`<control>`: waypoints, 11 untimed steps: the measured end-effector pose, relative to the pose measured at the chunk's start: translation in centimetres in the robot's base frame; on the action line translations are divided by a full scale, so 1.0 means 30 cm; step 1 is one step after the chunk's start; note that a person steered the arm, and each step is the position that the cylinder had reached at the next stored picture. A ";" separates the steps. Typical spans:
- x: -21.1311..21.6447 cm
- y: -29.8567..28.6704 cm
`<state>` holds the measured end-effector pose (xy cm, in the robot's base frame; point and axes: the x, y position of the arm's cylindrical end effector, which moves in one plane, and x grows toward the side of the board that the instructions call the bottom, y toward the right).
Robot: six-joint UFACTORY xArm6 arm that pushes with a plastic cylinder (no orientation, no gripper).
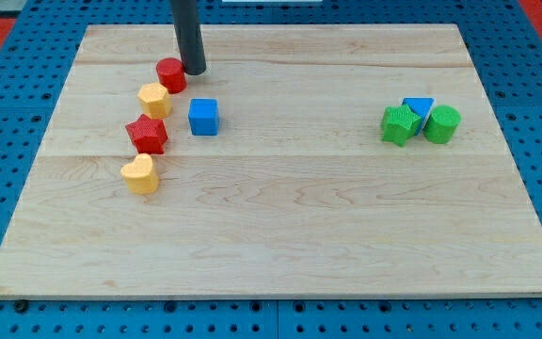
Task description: Move the red circle left a bit
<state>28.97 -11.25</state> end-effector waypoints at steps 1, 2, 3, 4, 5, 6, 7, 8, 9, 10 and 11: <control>0.000 -0.017; 0.000 -0.036; 0.028 0.031; 0.065 0.029; 0.069 0.001; 0.065 -0.009; 0.062 -0.012; 0.062 -0.030; 0.062 -0.062; 0.062 -0.066; 0.028 -0.104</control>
